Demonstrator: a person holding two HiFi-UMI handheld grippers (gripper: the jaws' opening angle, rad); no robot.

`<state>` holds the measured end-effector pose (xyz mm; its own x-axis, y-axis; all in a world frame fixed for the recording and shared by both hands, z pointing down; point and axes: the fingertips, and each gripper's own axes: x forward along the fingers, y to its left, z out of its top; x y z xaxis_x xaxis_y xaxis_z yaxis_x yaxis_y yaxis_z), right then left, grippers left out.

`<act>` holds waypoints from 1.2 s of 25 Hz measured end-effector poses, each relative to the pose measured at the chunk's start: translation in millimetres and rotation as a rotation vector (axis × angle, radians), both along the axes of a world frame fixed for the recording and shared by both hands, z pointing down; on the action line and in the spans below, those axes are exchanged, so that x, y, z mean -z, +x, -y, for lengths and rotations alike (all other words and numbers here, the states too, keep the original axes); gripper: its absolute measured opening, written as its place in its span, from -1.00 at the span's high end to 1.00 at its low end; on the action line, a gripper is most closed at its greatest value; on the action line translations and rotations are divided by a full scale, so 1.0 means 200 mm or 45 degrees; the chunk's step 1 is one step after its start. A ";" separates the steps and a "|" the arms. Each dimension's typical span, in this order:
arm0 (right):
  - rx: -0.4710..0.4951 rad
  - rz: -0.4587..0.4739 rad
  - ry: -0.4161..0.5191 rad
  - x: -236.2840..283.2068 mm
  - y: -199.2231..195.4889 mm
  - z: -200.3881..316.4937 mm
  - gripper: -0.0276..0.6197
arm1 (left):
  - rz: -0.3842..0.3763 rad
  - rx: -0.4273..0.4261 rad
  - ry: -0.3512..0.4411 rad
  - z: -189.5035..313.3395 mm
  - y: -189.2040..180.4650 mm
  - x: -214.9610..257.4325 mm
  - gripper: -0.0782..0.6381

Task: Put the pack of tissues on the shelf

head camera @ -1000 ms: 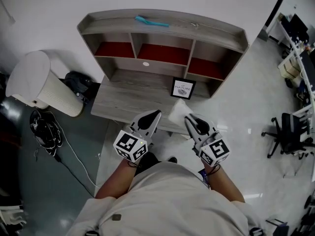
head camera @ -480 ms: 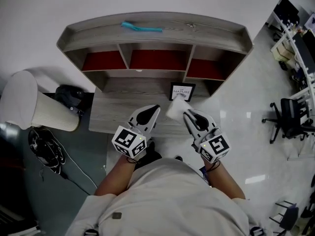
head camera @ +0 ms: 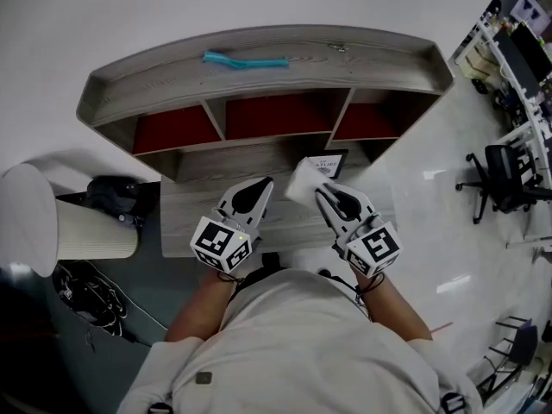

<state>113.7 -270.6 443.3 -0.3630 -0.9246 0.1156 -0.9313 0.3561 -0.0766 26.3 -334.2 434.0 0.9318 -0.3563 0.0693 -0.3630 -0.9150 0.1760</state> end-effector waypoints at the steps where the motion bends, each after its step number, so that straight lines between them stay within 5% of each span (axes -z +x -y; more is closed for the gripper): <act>1: -0.010 -0.005 -0.003 0.00 0.00 0.03 0.71 | 0.000 -0.012 0.003 0.03 0.00 0.00 0.74; 13: -0.109 -0.046 -0.014 -0.01 0.02 0.27 0.71 | 0.007 -0.090 0.003 0.27 0.00 -0.01 0.74; 30: -0.018 -0.071 -0.060 -0.14 0.14 0.78 0.71 | 0.062 0.061 -0.029 0.62 0.11 -0.14 0.74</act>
